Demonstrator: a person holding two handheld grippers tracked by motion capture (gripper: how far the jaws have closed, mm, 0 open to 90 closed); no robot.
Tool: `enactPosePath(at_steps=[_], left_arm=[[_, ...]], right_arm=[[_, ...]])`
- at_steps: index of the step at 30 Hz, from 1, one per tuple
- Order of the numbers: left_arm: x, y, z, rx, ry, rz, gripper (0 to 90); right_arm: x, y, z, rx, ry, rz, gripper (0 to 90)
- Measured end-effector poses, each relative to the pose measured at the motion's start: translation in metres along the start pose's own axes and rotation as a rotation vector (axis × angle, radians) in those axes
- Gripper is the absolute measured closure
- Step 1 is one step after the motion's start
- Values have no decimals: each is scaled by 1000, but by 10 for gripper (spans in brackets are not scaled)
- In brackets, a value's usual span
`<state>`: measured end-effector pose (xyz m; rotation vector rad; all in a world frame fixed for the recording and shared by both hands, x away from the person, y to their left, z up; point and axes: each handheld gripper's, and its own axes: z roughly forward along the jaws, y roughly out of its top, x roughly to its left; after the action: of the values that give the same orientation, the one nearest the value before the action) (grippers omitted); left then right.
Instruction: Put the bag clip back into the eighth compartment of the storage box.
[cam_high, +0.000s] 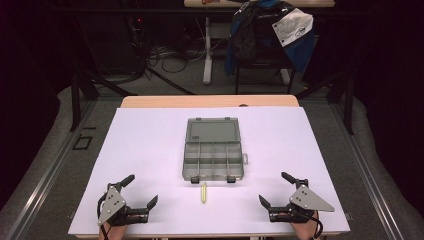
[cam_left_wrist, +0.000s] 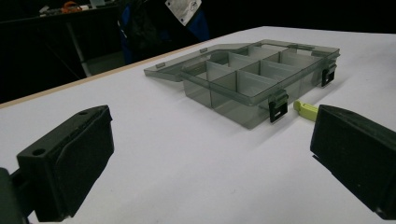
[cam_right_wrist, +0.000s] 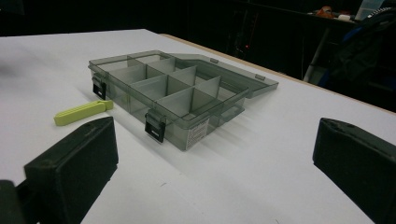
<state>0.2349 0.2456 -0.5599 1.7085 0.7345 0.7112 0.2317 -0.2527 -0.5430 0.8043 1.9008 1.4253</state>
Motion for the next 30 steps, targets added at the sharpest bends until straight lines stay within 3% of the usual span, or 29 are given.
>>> enactPosePath(at_steps=[25,30], left_arm=[[5,3,0,5,12,-13,0],[4,3,0,1,8,-12,0]], right_arm=[[15,6,10,61,48,5,0],[18,9,11,78,65,27,0]])
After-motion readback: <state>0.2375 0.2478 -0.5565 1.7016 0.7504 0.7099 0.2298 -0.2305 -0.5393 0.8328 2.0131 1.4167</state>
